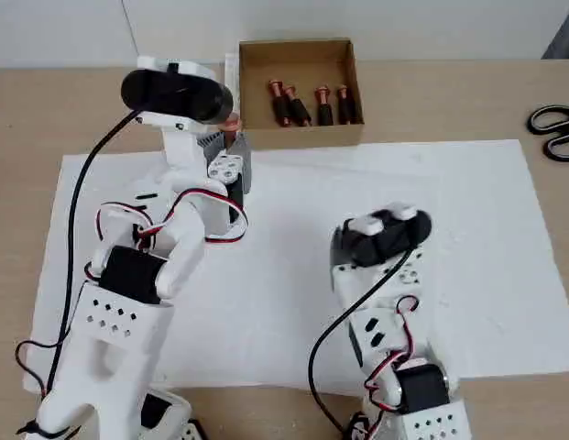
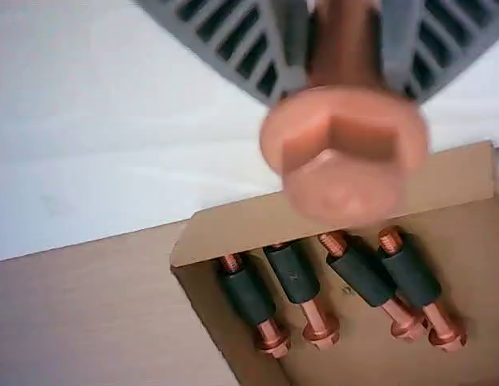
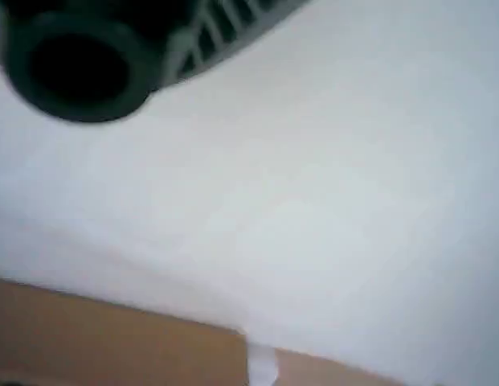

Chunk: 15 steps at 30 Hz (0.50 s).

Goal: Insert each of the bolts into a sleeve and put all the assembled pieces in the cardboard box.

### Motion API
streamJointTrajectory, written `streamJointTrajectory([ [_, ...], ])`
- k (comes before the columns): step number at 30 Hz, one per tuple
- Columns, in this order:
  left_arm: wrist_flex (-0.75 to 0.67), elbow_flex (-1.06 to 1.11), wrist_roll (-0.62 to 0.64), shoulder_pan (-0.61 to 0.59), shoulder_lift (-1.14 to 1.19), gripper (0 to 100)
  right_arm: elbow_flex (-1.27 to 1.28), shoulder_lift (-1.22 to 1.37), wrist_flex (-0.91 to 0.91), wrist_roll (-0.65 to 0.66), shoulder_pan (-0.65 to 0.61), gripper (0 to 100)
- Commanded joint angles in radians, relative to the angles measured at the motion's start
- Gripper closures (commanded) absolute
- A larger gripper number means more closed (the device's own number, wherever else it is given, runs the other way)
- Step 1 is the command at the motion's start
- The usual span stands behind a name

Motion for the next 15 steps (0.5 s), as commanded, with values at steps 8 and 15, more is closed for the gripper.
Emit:
streamJointTrajectory([
  [8, -0.06, 0.013, 0.183, 0.157, -0.043, 100, 0.092, -0.127, -0.038, -0.104, -0.179, 99.5],
  [15, -0.064, 0.091, 0.178, 0.212, -0.044, 100, 0.1, -0.127, -0.035, -0.133, -0.18, 99.5],
])
